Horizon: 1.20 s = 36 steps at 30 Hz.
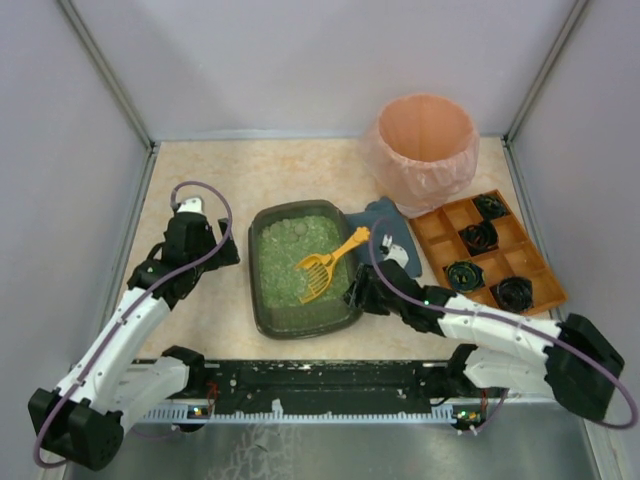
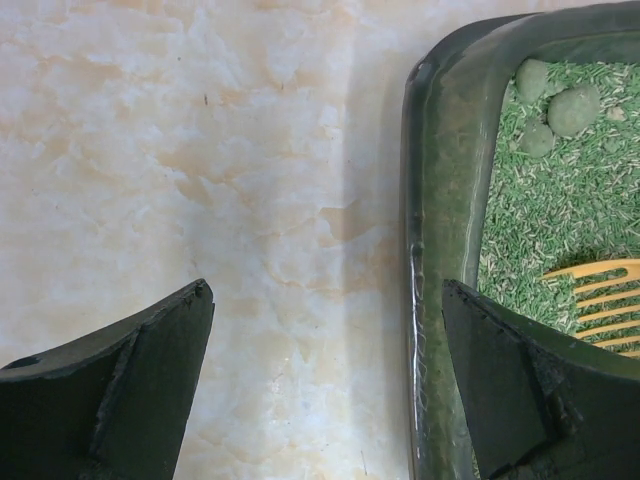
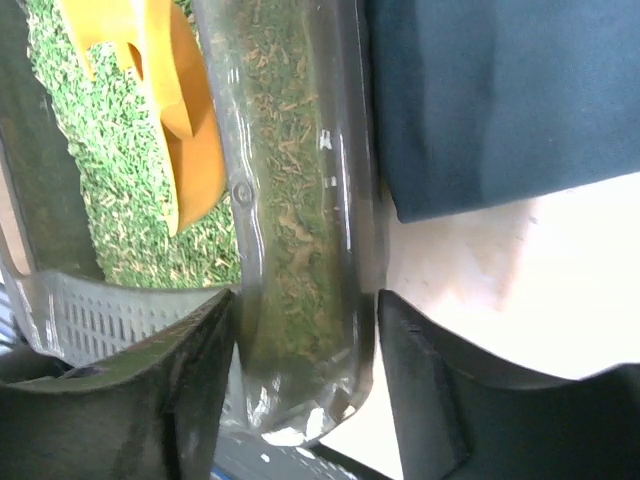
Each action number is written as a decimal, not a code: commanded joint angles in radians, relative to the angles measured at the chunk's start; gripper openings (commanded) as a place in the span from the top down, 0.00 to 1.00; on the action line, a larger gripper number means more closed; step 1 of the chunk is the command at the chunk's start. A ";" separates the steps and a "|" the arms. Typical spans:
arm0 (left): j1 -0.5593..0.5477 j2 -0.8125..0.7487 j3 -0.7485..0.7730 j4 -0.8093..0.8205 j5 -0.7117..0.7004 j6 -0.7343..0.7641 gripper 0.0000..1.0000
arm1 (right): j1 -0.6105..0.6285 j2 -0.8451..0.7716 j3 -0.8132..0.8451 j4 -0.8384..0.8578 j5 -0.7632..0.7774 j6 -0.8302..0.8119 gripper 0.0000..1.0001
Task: Clean the litter box
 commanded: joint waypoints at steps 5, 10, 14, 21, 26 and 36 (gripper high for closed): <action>0.006 -0.101 -0.023 0.136 0.185 0.142 0.00 | 0.014 -0.260 0.079 -0.226 0.020 -0.132 0.21; 0.004 -0.150 -0.020 0.270 0.367 0.195 0.03 | 0.013 -0.329 0.152 -0.351 0.114 -0.131 0.18; -0.021 -0.088 -0.002 0.373 0.551 0.185 0.09 | 0.013 -0.362 0.169 -0.458 0.229 -0.083 0.11; -0.206 0.059 -0.015 0.550 0.584 0.318 0.14 | 0.011 -0.406 0.172 -0.495 0.272 -0.071 0.09; -0.265 0.137 -0.038 0.680 0.739 0.459 0.24 | 0.011 -0.431 0.154 -0.506 0.254 -0.073 0.09; -0.369 0.405 0.080 0.588 0.788 0.605 0.34 | 0.012 -0.525 0.085 -0.506 0.225 -0.048 0.11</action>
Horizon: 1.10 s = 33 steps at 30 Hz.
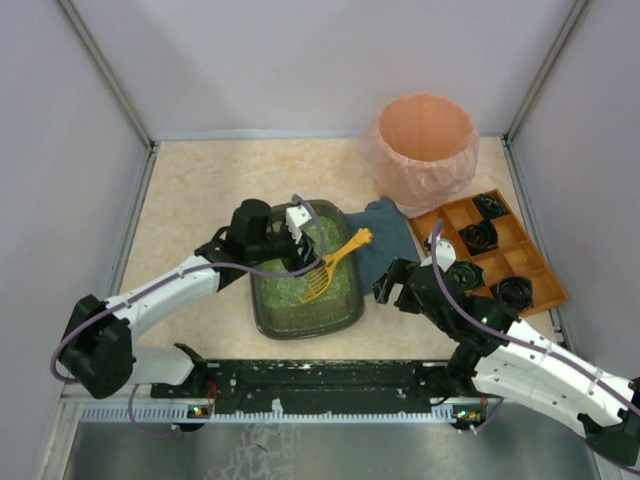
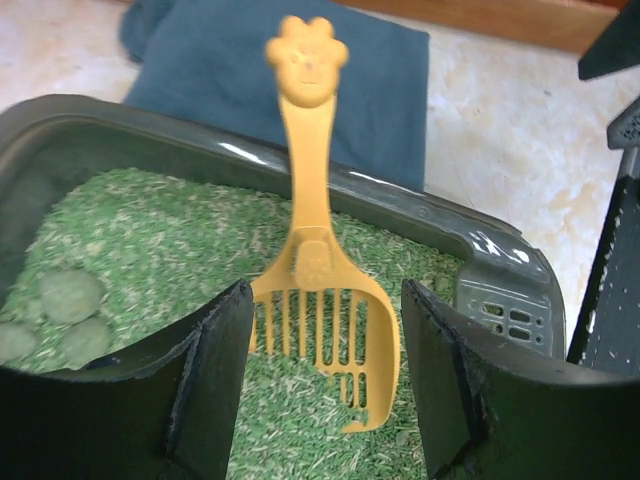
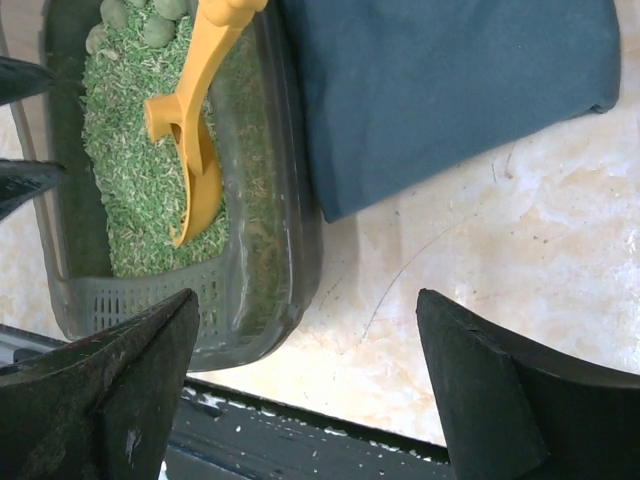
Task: Clean the litter box
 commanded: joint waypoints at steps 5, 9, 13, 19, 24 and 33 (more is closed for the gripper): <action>-0.110 0.116 0.071 -0.010 -0.063 0.121 0.37 | 0.007 -0.056 -0.045 0.001 0.013 0.030 0.12; -0.134 0.166 0.098 -0.019 -0.143 0.157 0.40 | 0.006 -0.057 -0.045 -0.005 0.017 0.030 0.12; -0.135 0.200 0.109 -0.023 -0.204 0.193 0.44 | 0.006 -0.055 -0.046 -0.007 0.015 0.026 0.12; -0.135 0.250 0.138 -0.055 -0.223 0.222 0.48 | 0.006 -0.054 -0.048 -0.009 0.012 0.026 0.12; -0.135 0.284 0.161 -0.066 -0.183 0.222 0.61 | 0.006 -0.055 -0.047 -0.010 0.013 0.028 0.12; -0.134 0.259 0.211 -0.179 -0.154 0.211 0.97 | 0.007 -0.068 -0.007 -0.024 0.049 0.020 0.12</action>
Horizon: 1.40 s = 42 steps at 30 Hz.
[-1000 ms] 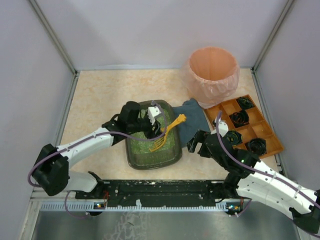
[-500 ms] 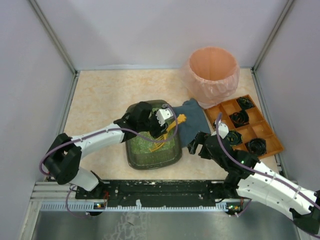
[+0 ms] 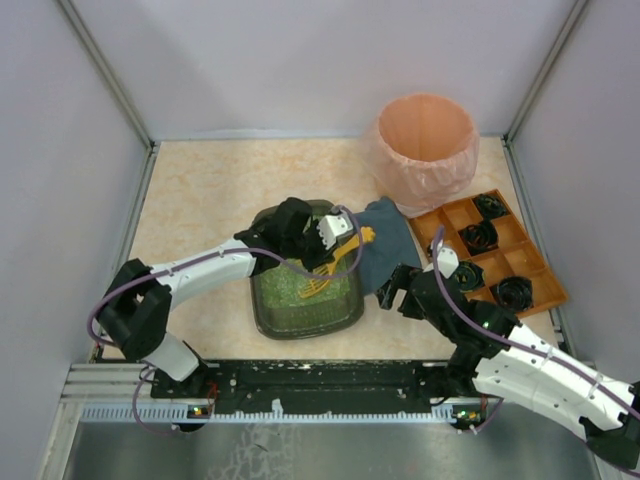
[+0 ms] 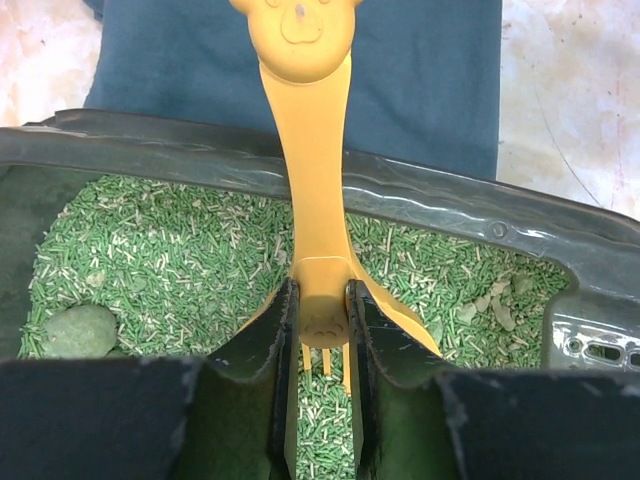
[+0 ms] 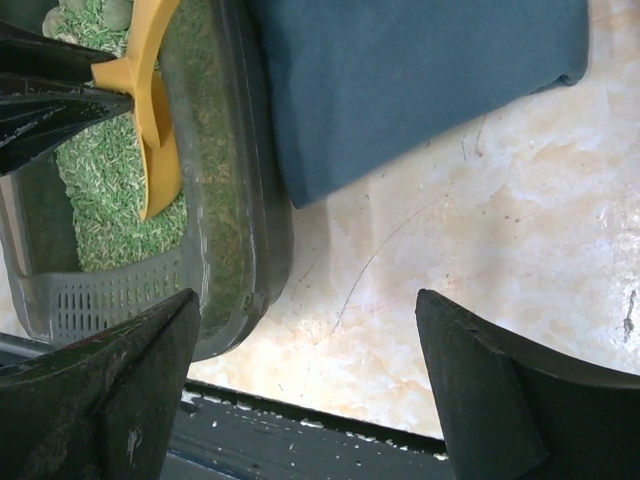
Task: Clean the litter box
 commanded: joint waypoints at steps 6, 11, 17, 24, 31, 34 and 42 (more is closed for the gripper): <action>-0.002 -0.252 -0.156 0.089 0.041 -0.036 1.00 | 0.006 -0.023 0.085 0.116 0.074 -0.019 0.13; -0.002 -0.426 -0.334 0.277 0.027 -0.077 1.00 | 0.006 -0.057 0.087 0.368 0.025 -0.074 0.14; -0.002 -0.462 -0.384 0.300 0.030 -0.081 1.00 | 0.006 -0.015 0.094 0.609 -0.031 -0.175 0.14; -0.001 -0.463 -0.400 0.337 0.063 -0.093 1.00 | 0.005 0.238 0.268 0.549 -0.030 -0.250 0.15; -0.002 -0.492 -0.418 0.359 0.066 -0.096 1.00 | -0.087 0.381 0.296 0.599 -0.152 -0.162 0.20; -0.002 -0.498 -0.421 0.364 0.070 -0.098 1.00 | -0.131 0.412 0.256 0.708 -0.291 -0.126 0.26; -0.002 -0.495 -0.417 0.361 0.074 -0.097 1.00 | -0.131 0.499 0.209 0.808 -0.423 -0.103 0.39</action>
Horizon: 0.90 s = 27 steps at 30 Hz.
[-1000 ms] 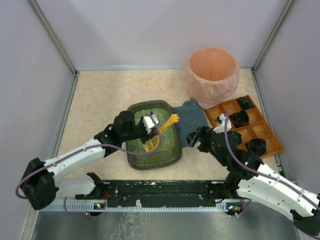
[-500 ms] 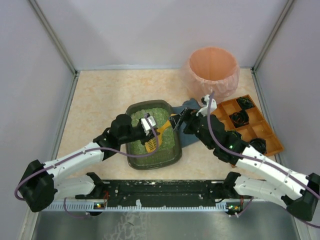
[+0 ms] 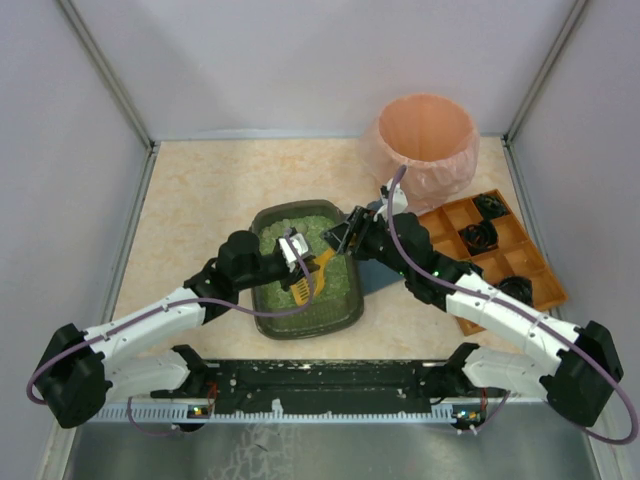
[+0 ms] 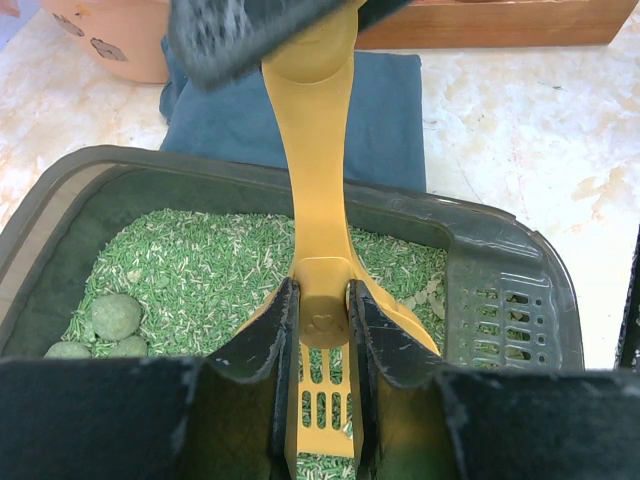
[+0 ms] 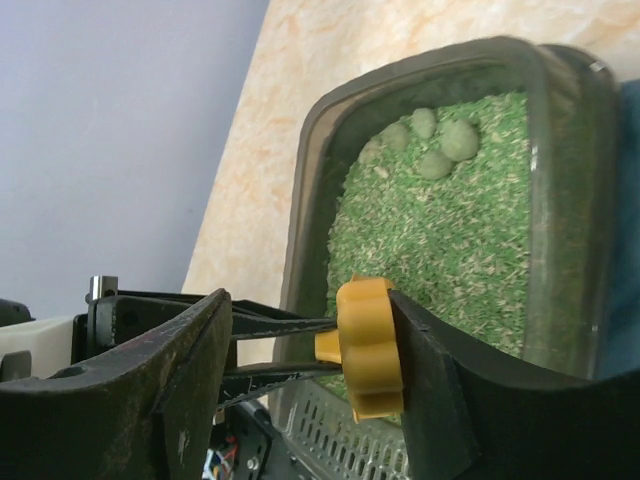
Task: Clean the litter box
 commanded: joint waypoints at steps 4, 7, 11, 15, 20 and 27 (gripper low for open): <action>-0.002 -0.021 -0.003 0.038 0.019 -0.009 1.00 | 0.000 0.070 -0.056 0.166 -0.135 0.048 0.48; -0.002 -0.021 -0.004 0.042 0.011 -0.010 1.00 | 0.001 0.090 -0.055 0.167 -0.142 0.047 0.56; -0.002 -0.017 -0.002 0.040 0.011 -0.011 1.00 | 0.003 0.099 -0.045 0.155 -0.129 0.030 0.70; -0.002 -0.022 -0.002 0.042 -0.013 -0.037 0.96 | 0.010 0.096 -0.023 0.116 -0.093 -0.012 0.88; -0.002 -0.092 -0.017 0.059 -0.194 -0.134 0.40 | 0.014 0.060 -0.016 0.075 -0.020 -0.054 1.00; 0.085 -0.147 0.039 -0.074 -0.477 -0.244 0.25 | 0.014 0.025 -0.022 0.059 0.044 -0.105 1.00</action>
